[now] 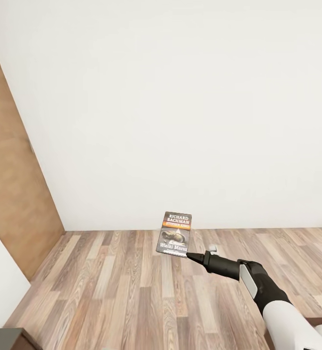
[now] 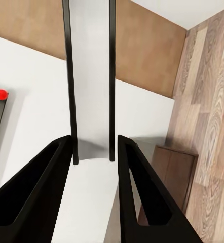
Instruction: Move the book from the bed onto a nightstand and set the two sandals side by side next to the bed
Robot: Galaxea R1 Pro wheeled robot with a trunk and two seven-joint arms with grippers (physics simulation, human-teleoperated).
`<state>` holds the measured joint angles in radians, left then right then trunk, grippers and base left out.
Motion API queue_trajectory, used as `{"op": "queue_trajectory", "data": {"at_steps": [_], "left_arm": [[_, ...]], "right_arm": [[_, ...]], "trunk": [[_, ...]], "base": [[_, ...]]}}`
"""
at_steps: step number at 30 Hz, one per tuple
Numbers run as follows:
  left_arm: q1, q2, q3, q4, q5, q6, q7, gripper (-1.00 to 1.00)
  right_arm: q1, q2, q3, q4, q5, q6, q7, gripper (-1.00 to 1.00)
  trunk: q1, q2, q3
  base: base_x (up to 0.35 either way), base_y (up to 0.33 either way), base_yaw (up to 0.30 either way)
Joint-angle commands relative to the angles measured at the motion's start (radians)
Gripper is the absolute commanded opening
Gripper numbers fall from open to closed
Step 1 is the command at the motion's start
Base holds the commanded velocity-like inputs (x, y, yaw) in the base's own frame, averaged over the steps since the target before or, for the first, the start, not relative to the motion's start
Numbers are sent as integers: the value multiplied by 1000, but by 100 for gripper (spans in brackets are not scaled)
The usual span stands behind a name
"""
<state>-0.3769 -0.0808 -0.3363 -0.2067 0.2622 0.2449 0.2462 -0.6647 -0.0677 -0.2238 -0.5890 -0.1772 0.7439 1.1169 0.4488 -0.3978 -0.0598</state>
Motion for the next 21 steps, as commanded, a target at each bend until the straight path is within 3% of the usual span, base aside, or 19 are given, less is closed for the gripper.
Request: {"op": "queue_trajectory", "data": {"at_steps": [1,21], "left_arm": [[-1,1,-9,-2,10,5,6,100],[1,0,-17,-2,10,5,6,100]], "right_arm": [[-1,0,-2,0,-7,8,1,-100],[0,0,-2,1,-7,-22,-1,-100]], "trunk": [[1,-2,-2],[1,-2,-2]], "base": [[350,1,0],[350,0,0]]}}
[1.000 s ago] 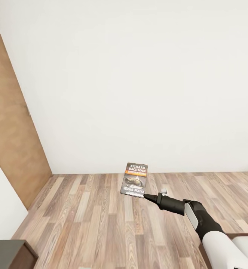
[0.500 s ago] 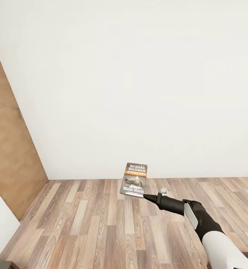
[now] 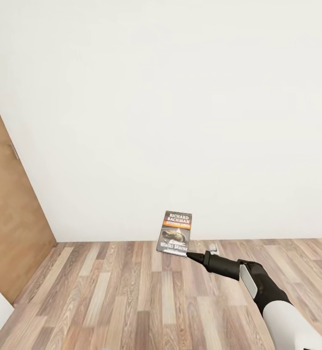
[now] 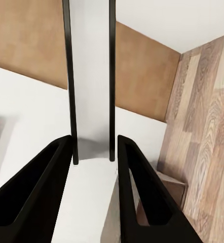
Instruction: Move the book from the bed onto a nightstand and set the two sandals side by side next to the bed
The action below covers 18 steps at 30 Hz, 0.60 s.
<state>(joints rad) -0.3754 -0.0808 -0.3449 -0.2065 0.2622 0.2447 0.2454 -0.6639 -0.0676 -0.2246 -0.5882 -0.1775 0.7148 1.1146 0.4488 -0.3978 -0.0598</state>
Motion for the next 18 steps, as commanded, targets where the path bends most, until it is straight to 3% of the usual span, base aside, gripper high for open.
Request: {"op": "queue_trajectory", "data": {"at_steps": [1,18], "left_arm": [[-1,1,-9,-2,10,5,6,100],[0,2,-9,-2,10,4,6,100]], "right_arm": [[-1,0,-2,0,-7,-4,1,-100],[0,4,-1,1,-10,-71,-1,-100]], "trunk": [[1,-2,-2],[1,-2,-2]], "base": [[350,0,0],[350,0,0]]}}
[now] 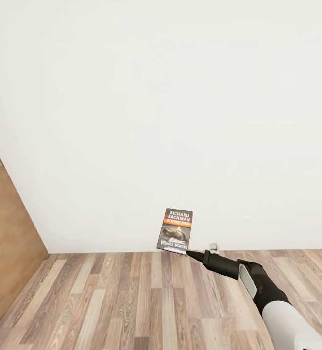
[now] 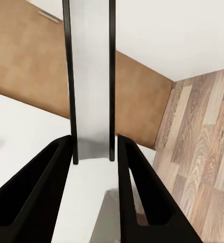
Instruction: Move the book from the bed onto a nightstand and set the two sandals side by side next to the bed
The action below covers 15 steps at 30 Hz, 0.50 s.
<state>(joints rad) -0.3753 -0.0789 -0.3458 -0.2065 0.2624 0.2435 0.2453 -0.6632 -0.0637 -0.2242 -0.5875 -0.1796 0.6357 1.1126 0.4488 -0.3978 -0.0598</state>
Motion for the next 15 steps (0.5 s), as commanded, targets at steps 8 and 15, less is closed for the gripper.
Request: {"op": "queue_trajectory", "data": {"at_steps": [8,15], "left_arm": [[0,7,-10,-4,5,7,0,100],[-5,13,-7,9,5,-2,4,100]], "right_arm": [[5,1,5,7,2,10,7,-100],[45,0,11,34,13,26,33,-100]], "trunk": [[1,-2,-2],[1,-2,-2]], "base": [[297,0,0],[0,0,0]]}}
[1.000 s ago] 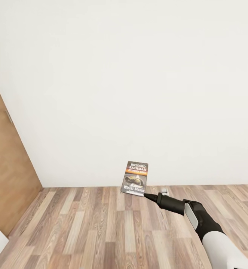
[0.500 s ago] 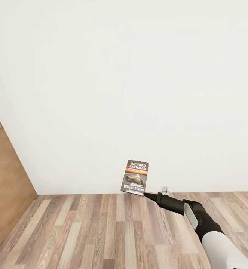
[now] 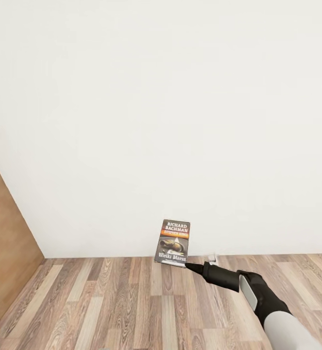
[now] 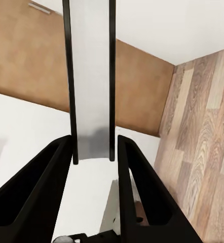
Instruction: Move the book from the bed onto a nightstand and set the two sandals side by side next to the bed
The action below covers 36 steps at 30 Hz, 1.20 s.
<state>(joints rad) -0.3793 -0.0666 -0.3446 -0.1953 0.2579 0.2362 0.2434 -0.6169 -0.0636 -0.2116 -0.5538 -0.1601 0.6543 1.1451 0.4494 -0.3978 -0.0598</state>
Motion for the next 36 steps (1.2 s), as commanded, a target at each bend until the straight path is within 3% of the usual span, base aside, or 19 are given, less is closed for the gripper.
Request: {"op": "queue_trajectory", "data": {"at_steps": [1,33,36], "left_arm": [[-1,0,-9,-2,10,5,6,100],[-2,0,-8,1,10,4,10,100],[-1,3,-5,-2,13,11,9,100]], "right_arm": [[5,0,-2,0,-7,8,1,-100],[21,0,-2,-2,-7,9,3,-100],[38,-16,-1,-19,-1,10,5,-100]], "trunk": [[1,-2,-2],[1,-2,-2],[1,-2,-4]], "base": [[0,0,0],[0,1,-1],[0,55,-51]]}}
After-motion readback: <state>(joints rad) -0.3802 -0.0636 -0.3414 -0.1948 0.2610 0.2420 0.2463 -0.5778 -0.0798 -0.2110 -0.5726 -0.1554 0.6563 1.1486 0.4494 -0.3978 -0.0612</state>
